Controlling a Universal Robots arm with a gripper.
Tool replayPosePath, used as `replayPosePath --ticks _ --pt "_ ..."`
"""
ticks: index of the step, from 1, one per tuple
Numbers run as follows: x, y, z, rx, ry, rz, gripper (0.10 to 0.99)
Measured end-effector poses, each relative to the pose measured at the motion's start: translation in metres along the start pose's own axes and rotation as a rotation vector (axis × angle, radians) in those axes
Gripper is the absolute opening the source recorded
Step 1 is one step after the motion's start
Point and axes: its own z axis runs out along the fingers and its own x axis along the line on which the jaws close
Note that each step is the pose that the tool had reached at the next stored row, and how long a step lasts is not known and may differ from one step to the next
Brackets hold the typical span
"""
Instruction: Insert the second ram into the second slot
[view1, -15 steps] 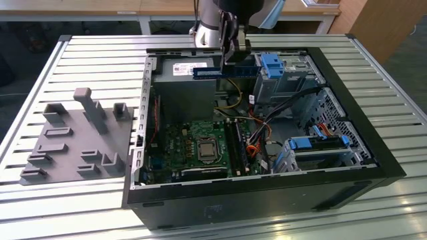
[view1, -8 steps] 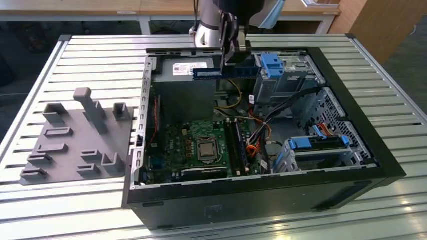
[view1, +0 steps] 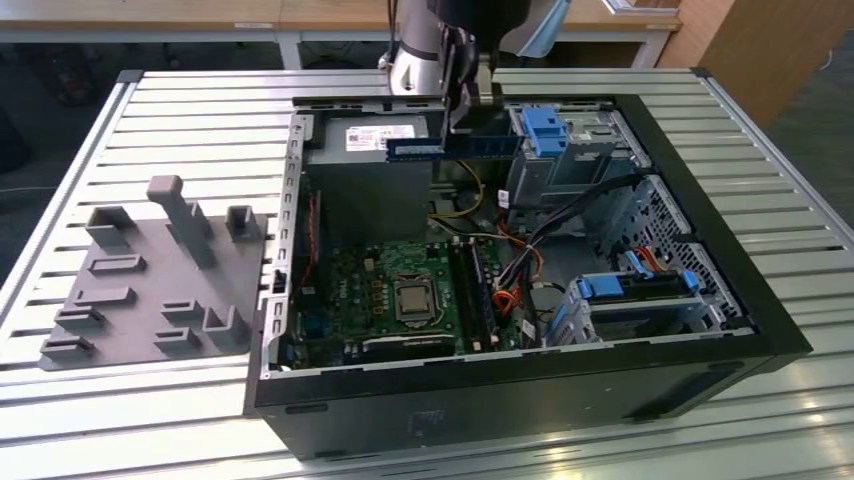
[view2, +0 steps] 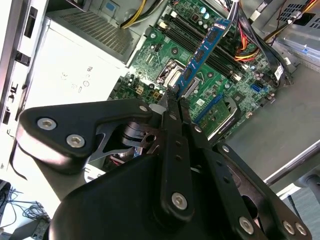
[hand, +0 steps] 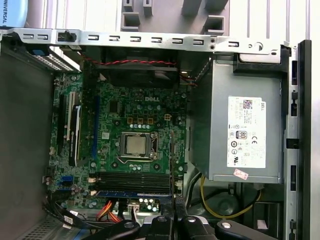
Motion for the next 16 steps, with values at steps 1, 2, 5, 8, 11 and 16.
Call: replayPosePath --ticks 1,2,5,8,11,16 --pt "0.0003 0.0 0.0 0.0 0.0001 0.0 0.133" --pt "0.0005 0.0 0.0 0.0 0.0004 0.0 0.133" --pt "0.0013 0.0 0.0 0.0 0.0008 0.0 0.133" --pt "0.002 0.0001 0.0 0.0 0.0014 0.0 0.133" --pt "0.0027 0.0001 -0.0001 0.0 0.0019 0.0 0.133" --pt "0.0038 0.0001 0.0 0.0 0.0027 0.0 0.133"
